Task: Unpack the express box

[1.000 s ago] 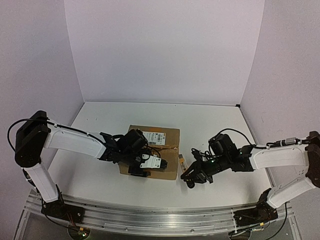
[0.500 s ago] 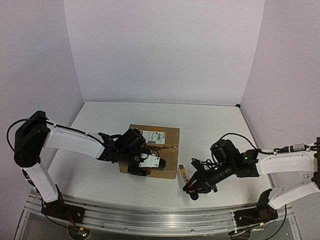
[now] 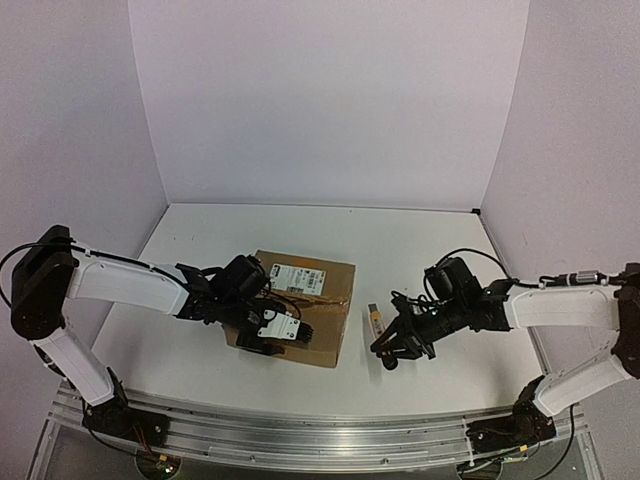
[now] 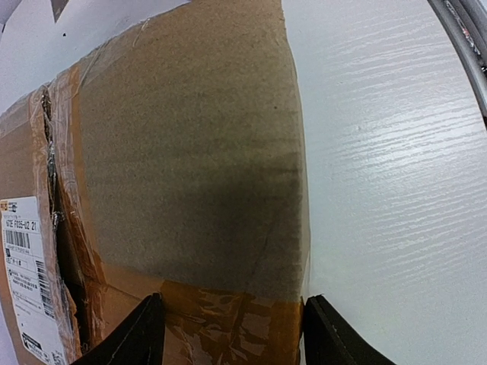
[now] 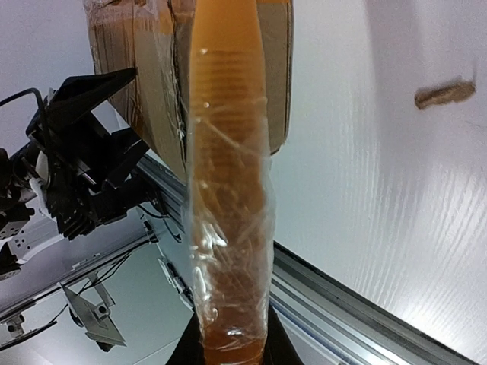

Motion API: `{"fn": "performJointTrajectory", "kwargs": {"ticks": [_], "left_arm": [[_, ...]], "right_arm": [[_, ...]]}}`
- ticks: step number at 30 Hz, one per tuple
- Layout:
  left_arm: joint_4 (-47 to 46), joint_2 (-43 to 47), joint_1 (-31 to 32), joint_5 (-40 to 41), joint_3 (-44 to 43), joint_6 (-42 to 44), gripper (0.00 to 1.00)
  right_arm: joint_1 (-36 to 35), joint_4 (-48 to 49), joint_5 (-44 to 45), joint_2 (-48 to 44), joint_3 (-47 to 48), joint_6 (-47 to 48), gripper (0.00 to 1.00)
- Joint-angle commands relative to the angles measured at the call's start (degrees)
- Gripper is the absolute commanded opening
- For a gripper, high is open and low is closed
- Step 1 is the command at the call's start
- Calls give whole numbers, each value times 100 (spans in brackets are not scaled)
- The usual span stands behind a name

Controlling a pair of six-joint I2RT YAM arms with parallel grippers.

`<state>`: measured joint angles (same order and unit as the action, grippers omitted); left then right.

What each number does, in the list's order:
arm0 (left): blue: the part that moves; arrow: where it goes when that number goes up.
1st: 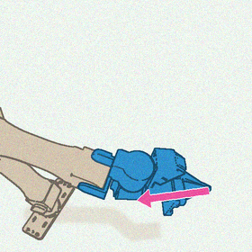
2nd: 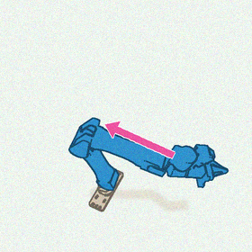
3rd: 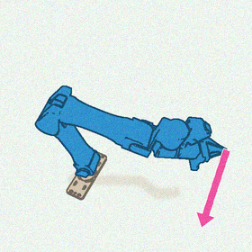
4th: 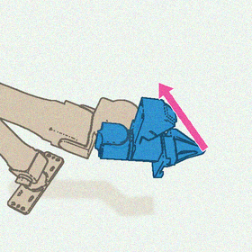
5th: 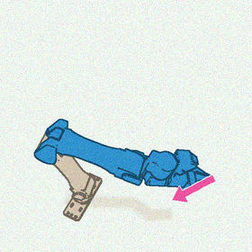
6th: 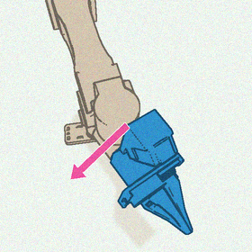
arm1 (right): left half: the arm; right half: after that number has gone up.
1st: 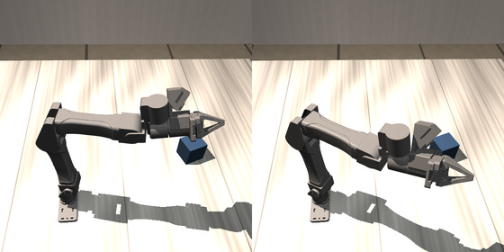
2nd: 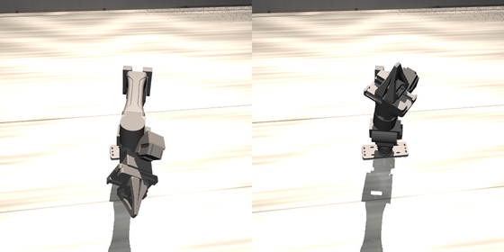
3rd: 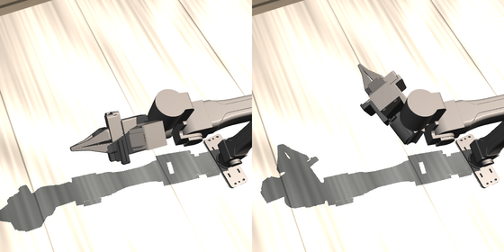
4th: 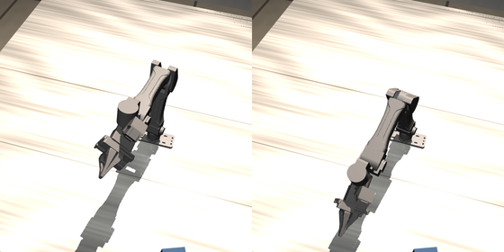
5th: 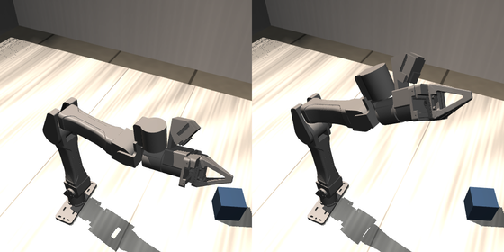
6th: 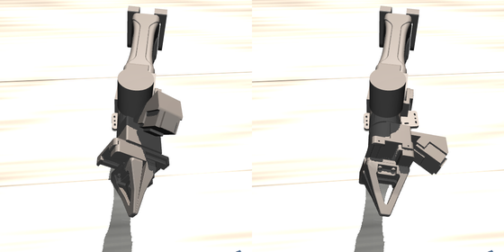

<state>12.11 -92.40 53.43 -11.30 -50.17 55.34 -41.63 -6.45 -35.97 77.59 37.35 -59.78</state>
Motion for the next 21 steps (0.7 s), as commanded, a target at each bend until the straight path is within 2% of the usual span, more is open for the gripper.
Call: {"fn": "performJointTrajectory", "kwargs": {"ticks": [1,14,21], "left_arm": [[700,207,-168,-414,213,196,61],[659,128,-201,-451,165,266,60],[645,134,-200,-457,160,265,60]], "right_arm": [[41,477,-669,446,429,442,0],[42,1420,-863,1225,747,338,0],[188,1409,-602,933,436,182,0]]}}
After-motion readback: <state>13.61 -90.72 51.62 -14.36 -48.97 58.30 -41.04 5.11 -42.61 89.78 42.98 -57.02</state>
